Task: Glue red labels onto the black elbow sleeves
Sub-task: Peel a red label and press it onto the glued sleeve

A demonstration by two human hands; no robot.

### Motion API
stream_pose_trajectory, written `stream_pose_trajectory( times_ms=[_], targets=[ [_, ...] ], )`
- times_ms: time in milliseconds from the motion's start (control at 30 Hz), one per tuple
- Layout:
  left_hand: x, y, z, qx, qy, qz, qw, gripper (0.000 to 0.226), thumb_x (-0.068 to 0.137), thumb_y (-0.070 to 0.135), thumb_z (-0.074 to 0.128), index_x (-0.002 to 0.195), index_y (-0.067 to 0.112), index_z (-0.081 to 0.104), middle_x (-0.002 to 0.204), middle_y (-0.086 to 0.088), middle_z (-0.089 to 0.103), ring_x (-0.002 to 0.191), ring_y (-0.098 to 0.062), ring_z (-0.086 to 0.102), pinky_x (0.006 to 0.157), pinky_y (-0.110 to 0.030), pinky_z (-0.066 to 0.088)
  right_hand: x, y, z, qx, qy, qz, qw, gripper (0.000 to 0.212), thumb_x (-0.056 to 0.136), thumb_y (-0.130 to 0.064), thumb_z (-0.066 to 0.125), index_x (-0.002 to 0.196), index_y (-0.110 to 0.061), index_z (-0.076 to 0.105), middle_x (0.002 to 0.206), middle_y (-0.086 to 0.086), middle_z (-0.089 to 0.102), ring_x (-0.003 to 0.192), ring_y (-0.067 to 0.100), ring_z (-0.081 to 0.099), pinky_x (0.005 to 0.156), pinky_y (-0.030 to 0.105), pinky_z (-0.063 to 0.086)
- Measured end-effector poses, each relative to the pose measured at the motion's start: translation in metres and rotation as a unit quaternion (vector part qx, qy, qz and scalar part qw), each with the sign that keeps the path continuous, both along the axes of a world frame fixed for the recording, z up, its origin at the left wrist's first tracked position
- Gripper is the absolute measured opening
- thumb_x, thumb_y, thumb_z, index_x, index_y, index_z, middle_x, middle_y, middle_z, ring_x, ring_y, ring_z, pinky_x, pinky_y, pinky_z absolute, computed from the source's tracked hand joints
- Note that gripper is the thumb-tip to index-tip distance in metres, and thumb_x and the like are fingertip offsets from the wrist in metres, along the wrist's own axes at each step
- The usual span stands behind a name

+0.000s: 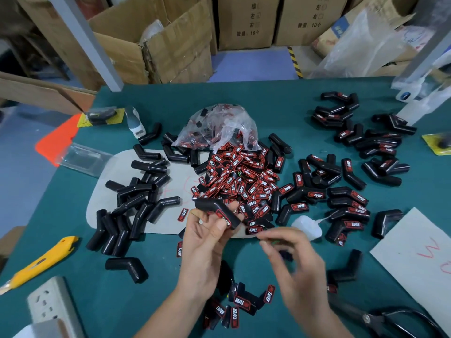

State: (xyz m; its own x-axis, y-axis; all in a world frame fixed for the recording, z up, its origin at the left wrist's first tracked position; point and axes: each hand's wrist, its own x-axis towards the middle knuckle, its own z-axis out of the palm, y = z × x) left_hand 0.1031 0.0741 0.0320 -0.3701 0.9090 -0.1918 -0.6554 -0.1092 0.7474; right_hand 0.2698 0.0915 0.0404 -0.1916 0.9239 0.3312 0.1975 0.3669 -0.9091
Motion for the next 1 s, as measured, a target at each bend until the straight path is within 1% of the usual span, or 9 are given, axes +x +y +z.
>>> stream_pose_trajectory(
  times_ms=[100, 167, 300, 433, 533, 600, 700, 800, 1000],
  targets=[
    [0.003, 0.008, 0.002, 0.004, 0.006, 0.022, 1.000, 0.046, 0.085, 0.014, 0.084, 0.123, 0.012, 0.057, 0.126, -0.023, 0.072, 0.109, -0.030, 0.073, 0.092, -0.036, 0.059, -0.025, 0.011, 0.001, -0.102, 0.084, 0.045, 0.990, 0.036, 0.097, -0.016, 0.069, 0.117, -0.045, 0.066, 0.113, -0.005, 0.076, 0.106, 0.020, 0.072, 0.091, 0.028, 0.056],
    [0.004, 0.011, 0.001, 0.001, -0.010, 0.027, 1.000, 0.053, 0.083, 0.011, 0.080, 0.129, 0.011, 0.053, 0.126, -0.021, 0.072, 0.110, -0.028, 0.073, 0.092, -0.034, 0.059, -0.036, 0.014, -0.001, -0.126, 0.120, 0.050, 0.984, 0.039, 0.096, -0.013, 0.069, 0.119, -0.045, 0.066, 0.113, -0.001, 0.076, 0.107, 0.021, 0.071, 0.092, 0.026, 0.055],
    [0.005, 0.007, -0.003, 0.009, -0.041, 0.031, 0.999, 0.087, 0.066, 0.017, 0.100, 0.140, 0.019, 0.053, 0.115, -0.019, 0.075, 0.106, -0.027, 0.075, 0.086, -0.032, 0.060, -0.043, 0.015, -0.004, -0.143, 0.168, 0.031, 0.975, 0.034, 0.092, -0.028, 0.073, 0.121, -0.045, 0.069, 0.113, -0.001, 0.075, 0.104, 0.014, 0.071, 0.091, 0.020, 0.054],
    [0.007, 0.003, -0.004, 0.025, -0.028, 0.008, 0.999, 0.070, 0.060, 0.022, 0.104, 0.121, 0.024, 0.069, 0.112, -0.022, 0.076, 0.100, -0.028, 0.076, 0.083, -0.031, 0.061, -0.040, 0.015, -0.007, -0.159, 0.151, 0.059, 0.974, 0.041, 0.088, -0.032, 0.075, 0.125, -0.048, 0.068, 0.114, -0.005, 0.076, 0.100, 0.009, 0.071, 0.090, 0.018, 0.053],
    [0.008, 0.001, -0.007, 0.028, -0.006, 0.005, 1.000, 0.060, 0.059, 0.023, 0.105, 0.108, 0.020, 0.071, 0.110, -0.023, 0.076, 0.099, -0.031, 0.076, 0.084, -0.034, 0.061, -0.037, 0.011, -0.009, -0.158, 0.151, 0.049, 0.975, 0.041, 0.088, -0.033, 0.078, 0.126, -0.045, 0.069, 0.113, -0.005, 0.076, 0.099, 0.013, 0.073, 0.089, 0.019, 0.054],
    [0.007, 0.000, -0.009, 0.035, 0.017, 0.009, 0.999, 0.056, 0.059, 0.024, 0.105, 0.103, 0.019, 0.071, 0.107, -0.020, 0.075, 0.097, -0.032, 0.076, 0.085, -0.038, 0.061, -0.035, 0.008, -0.008, -0.146, 0.144, 0.042, 0.978, 0.039, 0.089, -0.044, 0.080, 0.127, -0.042, 0.068, 0.110, -0.004, 0.077, 0.098, 0.015, 0.074, 0.089, 0.023, 0.055],
    [0.004, -0.003, -0.013, 0.033, 0.048, 0.012, 0.998, 0.056, 0.057, 0.025, 0.105, 0.100, 0.017, 0.070, 0.104, -0.020, 0.071, 0.096, -0.034, 0.072, 0.090, -0.046, 0.060, -0.033, 0.006, -0.005, -0.138, 0.135, 0.038, 0.980, 0.042, 0.088, -0.054, 0.079, 0.127, -0.044, 0.068, 0.106, -0.003, 0.079, 0.100, 0.019, 0.074, 0.092, 0.029, 0.056],
    [0.004, -0.005, -0.013, 0.035, 0.058, 0.005, 0.998, 0.057, 0.056, 0.025, 0.106, 0.100, 0.018, 0.070, 0.101, -0.018, 0.072, 0.094, -0.031, 0.072, 0.089, -0.047, 0.059, -0.033, 0.006, -0.001, -0.114, 0.126, 0.034, 0.985, 0.040, 0.087, -0.049, 0.080, 0.125, -0.046, 0.069, 0.101, -0.005, 0.079, 0.097, 0.016, 0.074, 0.090, 0.022, 0.055],
    [0.002, -0.006, -0.014, 0.044, 0.127, 0.010, 0.991, 0.053, 0.063, 0.027, 0.103, 0.103, 0.021, 0.070, 0.100, -0.014, 0.075, 0.092, -0.025, 0.074, 0.084, -0.035, 0.061, -0.030, 0.006, 0.006, -0.091, 0.139, 0.030, 0.986, 0.034, 0.088, -0.050, 0.079, 0.121, -0.044, 0.072, 0.096, -0.001, 0.076, 0.092, 0.016, 0.073, 0.086, 0.020, 0.054]
  ],
)
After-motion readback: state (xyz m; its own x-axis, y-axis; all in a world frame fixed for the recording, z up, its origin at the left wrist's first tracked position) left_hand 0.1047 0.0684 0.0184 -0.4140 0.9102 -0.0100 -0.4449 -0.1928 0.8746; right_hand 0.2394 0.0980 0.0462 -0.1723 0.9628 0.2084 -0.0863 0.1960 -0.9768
